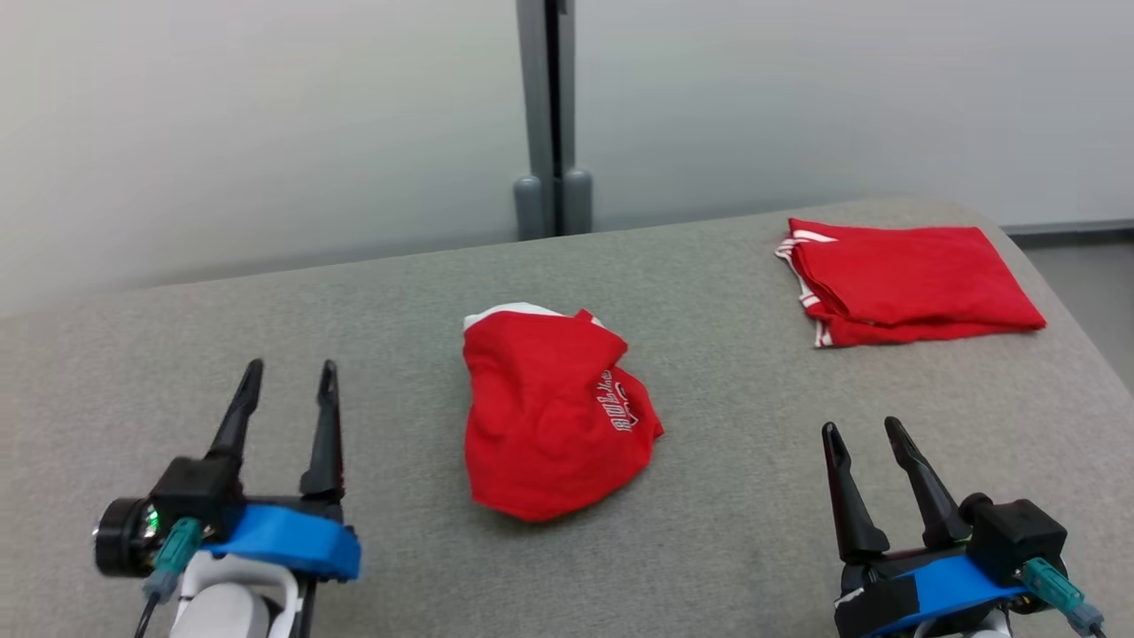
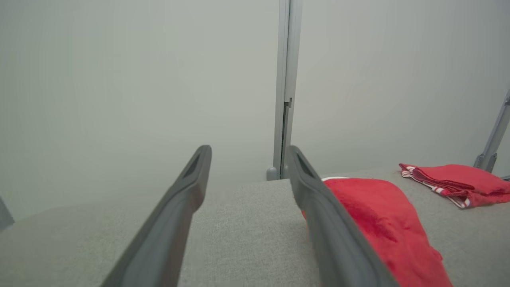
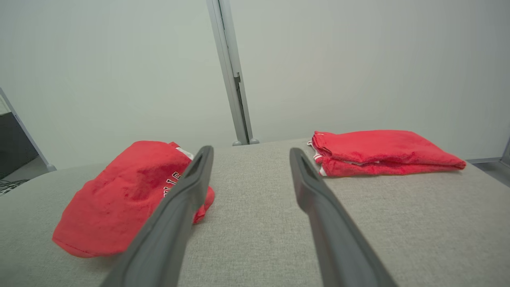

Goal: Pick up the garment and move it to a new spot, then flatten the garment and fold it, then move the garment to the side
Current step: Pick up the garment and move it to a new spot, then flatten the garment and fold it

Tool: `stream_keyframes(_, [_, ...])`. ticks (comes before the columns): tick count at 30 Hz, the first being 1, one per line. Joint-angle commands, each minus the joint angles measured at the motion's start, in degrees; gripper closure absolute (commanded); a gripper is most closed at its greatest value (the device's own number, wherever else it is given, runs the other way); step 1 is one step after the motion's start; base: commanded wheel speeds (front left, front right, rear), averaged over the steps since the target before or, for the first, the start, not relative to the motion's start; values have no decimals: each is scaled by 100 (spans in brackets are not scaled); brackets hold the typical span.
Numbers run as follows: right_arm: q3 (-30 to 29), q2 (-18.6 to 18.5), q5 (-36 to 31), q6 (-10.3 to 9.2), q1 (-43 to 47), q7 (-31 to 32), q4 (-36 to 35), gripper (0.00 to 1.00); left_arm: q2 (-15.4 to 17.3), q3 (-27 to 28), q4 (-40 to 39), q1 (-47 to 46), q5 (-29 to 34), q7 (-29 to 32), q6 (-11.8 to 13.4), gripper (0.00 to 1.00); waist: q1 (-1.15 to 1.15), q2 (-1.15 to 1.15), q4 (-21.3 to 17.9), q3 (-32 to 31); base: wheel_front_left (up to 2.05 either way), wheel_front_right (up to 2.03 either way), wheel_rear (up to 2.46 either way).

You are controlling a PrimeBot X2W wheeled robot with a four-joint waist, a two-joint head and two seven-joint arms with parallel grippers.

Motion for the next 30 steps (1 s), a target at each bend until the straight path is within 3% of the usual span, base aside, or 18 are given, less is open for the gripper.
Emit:
stream_keyframes(1, [-9, -13, -43, 1, 57, -16, -4, 0, 45, 121, -123, 162, 73, -24, 31, 0, 0, 0, 91, 13, 0, 0, 0])
stream_keyframes(9, [-181, -13, -142, 1, 158, -16, 98, 0, 31, 734, -534, 909, 380, -25, 101, 0, 0, 0, 548, -98, 0, 0, 0])
stream_keyframes(16, [-260, -13, -247, 1, 260, -16, 317, 0, -93, 921, -598, 1335, 449, -25, -113, 0, 0, 0, 861, -221, 0, 0, 0])
stream_keyframes(30, [-242, -14, -270, 1, 359, -16, 717, 0, -241, 1124, -385, 1506, 599, -26, -287, 0, 0, 0, 1066, -324, 0, 0, 0])
